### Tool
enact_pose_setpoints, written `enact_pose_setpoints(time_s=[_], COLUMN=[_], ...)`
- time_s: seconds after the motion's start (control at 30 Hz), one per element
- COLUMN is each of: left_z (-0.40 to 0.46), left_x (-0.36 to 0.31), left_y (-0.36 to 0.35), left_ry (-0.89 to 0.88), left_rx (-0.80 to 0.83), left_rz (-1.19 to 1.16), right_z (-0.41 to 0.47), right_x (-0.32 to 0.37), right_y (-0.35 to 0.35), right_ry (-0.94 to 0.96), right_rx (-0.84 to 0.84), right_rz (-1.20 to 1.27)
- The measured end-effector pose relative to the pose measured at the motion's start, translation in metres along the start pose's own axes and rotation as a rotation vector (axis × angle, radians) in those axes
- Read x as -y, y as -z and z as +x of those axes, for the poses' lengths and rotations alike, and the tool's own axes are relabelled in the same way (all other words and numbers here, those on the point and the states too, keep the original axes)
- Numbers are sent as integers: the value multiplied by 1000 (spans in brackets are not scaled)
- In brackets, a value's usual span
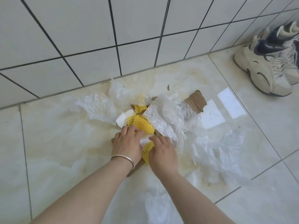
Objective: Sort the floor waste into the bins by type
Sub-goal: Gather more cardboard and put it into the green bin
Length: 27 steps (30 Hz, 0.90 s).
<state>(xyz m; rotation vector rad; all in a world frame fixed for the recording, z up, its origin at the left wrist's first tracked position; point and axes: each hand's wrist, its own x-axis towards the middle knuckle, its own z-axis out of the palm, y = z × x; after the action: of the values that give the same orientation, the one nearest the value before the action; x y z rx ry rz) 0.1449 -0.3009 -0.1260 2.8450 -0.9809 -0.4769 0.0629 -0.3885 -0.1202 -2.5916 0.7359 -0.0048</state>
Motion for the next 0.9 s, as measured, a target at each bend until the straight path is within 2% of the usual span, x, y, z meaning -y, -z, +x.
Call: enact_pose_setpoints(time_s=[0.07, 0.13, 0.17, 0.33, 0.43, 0.5, 0.63, 0.9], left_z=[1, 2, 2, 4, 5, 8, 15, 32], left_x=[-2, 1, 1, 3, 3, 3, -8, -15], left_y=[-4, -9, -9, -9, -11, -13, -8, -9], left_ry=[-4, -7, -5, -16, -50, -79, -138, -115], left_rx=[25, 53, 79, 112, 8, -93, -274, -262], left_rz=[-40, -22, 2, 39, 1, -5, -90, -60], right_z=[6, 11, 14, 32, 49, 57, 66, 86], right_x=[8, 8, 6, -13, -32, -42, -52, -61], right_y=[-2, -1, 0, 11, 25, 33, 38, 35], right_ry=[11, -61, -103, -406, -520, -504, -407, -273], right_rx=[117, 296, 321, 114, -2, -9, 57, 163], right_rz=[12, 18, 14, 96, 202, 181, -18, -228])
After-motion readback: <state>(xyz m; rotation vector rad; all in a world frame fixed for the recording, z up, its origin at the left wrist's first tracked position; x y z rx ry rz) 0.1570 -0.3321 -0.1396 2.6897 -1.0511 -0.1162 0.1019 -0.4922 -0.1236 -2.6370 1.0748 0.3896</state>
